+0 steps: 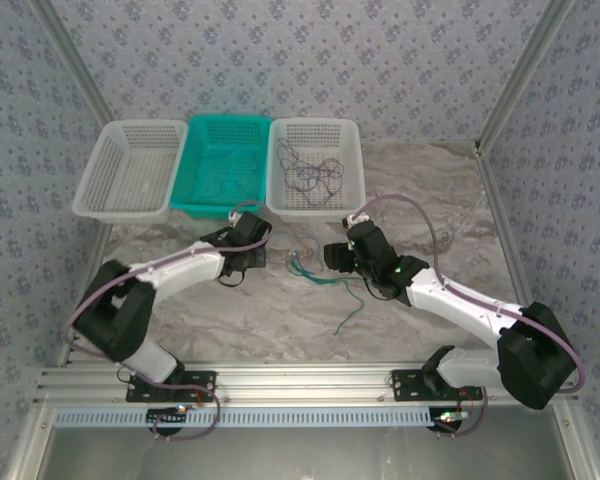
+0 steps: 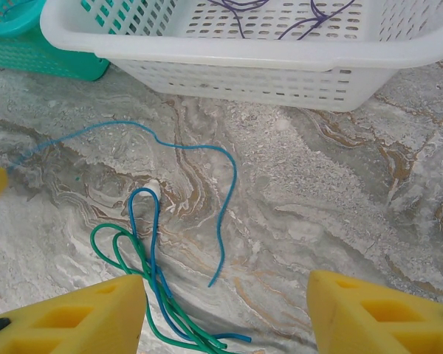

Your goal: Untangle the cables

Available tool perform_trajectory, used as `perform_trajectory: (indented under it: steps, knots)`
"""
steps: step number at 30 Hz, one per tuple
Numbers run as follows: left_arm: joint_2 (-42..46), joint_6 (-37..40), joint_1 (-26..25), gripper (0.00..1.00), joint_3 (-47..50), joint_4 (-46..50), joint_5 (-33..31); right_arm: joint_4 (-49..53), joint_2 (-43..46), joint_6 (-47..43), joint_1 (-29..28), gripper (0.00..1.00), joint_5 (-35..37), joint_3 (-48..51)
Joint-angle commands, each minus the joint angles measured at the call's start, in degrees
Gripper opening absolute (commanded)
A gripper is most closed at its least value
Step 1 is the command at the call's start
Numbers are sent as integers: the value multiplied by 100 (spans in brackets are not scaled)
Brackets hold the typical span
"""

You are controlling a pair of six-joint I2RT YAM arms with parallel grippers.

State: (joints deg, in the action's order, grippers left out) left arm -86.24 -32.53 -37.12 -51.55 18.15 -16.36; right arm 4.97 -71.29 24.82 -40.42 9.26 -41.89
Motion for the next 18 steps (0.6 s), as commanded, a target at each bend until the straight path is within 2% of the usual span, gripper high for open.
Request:
perform_trajectory:
  steps: [1, 5, 9, 13, 18]
  knots:
    - [755, 467, -49, 0, -211, 177, -111, 18, 89, -9, -35, 61, 115, -140]
    - [1472, 754, -45, 0, -536, 426, -623, 191, 111, -14, -27, 61, 159, -281]
    - [1888, 1199, 7, 0, -1015, 465, -870, 215, 205, -25, -22, 62, 198, -341]
    - [1649, 1427, 87, 0, -2115, 1013, -1306, 313, 308, 87, -22, 62, 508, -372]
    - [1459, 2060, 255, 0, -2848, 487, -1251, 451, 511, 195, -14, 65, 810, -327]
